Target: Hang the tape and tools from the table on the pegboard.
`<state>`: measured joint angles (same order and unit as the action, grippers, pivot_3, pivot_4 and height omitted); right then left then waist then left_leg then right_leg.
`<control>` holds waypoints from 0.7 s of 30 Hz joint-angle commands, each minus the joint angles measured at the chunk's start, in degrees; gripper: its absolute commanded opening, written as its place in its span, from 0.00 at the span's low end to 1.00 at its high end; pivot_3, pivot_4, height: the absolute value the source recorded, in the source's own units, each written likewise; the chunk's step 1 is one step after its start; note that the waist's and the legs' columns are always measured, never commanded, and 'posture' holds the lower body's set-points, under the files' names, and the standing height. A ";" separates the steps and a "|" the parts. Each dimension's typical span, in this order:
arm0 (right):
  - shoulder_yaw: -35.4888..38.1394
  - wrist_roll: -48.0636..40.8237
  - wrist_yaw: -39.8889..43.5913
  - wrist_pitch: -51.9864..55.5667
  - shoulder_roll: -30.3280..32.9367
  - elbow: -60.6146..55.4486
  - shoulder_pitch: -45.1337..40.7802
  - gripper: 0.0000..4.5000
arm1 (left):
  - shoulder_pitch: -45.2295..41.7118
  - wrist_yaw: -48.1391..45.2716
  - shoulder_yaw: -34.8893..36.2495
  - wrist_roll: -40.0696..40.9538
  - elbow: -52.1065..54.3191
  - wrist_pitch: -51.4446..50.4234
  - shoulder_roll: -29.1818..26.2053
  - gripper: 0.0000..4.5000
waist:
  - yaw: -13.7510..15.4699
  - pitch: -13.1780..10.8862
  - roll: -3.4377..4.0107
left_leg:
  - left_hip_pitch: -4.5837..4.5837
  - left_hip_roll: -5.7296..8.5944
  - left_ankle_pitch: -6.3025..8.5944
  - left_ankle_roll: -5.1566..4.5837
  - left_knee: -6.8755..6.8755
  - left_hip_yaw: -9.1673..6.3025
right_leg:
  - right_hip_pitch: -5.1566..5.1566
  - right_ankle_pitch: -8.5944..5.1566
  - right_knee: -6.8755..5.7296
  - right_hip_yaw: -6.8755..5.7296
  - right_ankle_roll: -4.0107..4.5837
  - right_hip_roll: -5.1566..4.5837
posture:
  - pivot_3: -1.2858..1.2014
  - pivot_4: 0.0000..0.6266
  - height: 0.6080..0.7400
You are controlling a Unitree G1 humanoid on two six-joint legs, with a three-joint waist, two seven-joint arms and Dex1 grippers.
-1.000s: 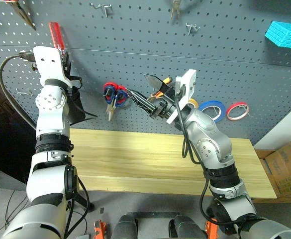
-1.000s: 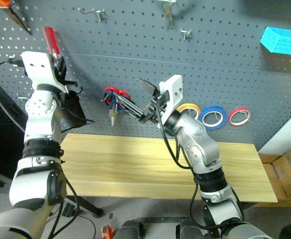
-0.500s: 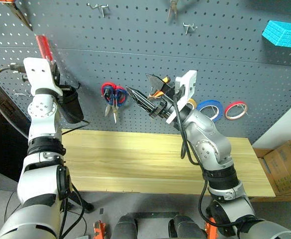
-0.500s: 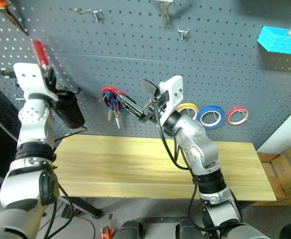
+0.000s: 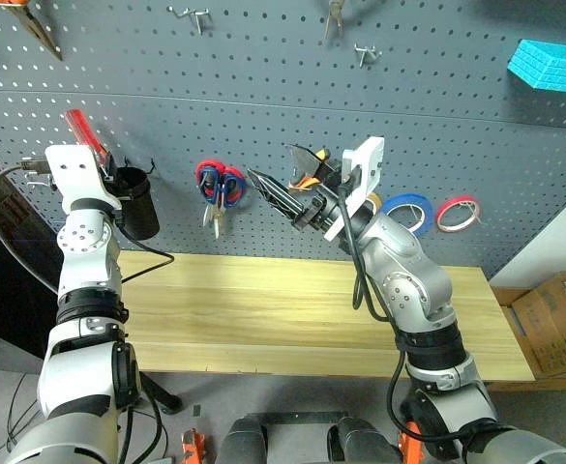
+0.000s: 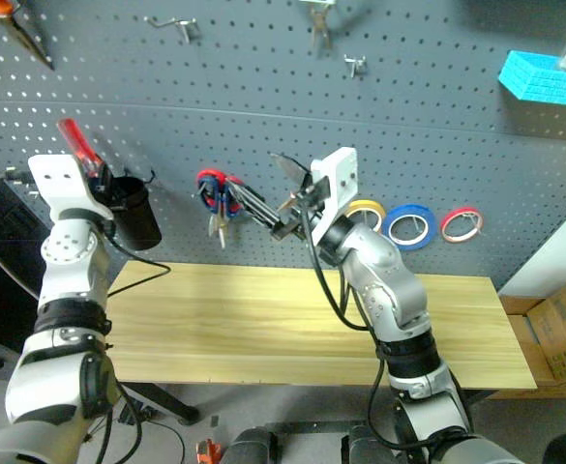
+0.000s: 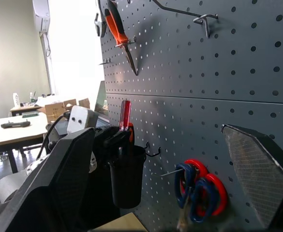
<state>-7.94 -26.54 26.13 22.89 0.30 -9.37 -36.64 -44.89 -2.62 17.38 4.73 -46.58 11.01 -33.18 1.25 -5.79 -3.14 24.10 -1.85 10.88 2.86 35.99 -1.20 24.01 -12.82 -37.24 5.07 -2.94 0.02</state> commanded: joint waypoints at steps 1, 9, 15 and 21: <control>0.95 -0.27 0.03 -0.64 0.02 -2.08 -0.72 1.00 | -0.67 0.47 0.56 0.63 3.43 -0.36 -0.08 0.69 | 0.00 0.00 0.00 | 0.00 0.00 0.00 0.00 0.01 0.00 | 0.00 0.00 0.00 0.00 0.00 0.00 | 0.56 0.07 1.00; 1.14 -0.13 -0.03 -0.94 0.11 -1.92 -0.70 1.00 | 0.27 0.66 0.58 1.21 6.43 -1.87 0.60 0.99 | 0.01 0.00 0.00 | 0.00 0.00 0.00 0.00 0.01 0.00 | -0.01 0.00 -0.01 0.00 0.00 0.00 | 0.56 0.07 1.00; 1.20 -0.36 0.48 -0.56 1.24 -2.77 -0.12 1.00 | 4.13 1.24 0.11 1.78 16.51 -6.69 2.60 0.99 | 0.03 0.00 0.00 | 0.00 0.00 0.00 0.00 0.02 -0.01 | -0.01 0.00 -0.02 0.00 0.00 0.00 | 0.56 0.07 1.00; 1.77 0.30 0.05 -0.19 4.76 -7.64 1.26 1.00 | 6.56 1.00 -3.27 1.16 38.72 -16.66 4.98 0.99 | 0.19 0.00 0.00 | 0.04 0.00 0.00 0.00 0.04 -0.03 | -0.03 0.00 0.00 0.02 0.01 0.00 | 0.57 0.08 1.00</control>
<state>-7.86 -26.37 26.26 22.97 4.30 -13.22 -35.01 -36.81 -1.82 15.07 6.06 -15.86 -3.72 -28.21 1.44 -5.79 -3.14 24.13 -1.84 10.88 2.86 36.03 -1.23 23.99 -12.82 -37.23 5.10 -2.94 0.02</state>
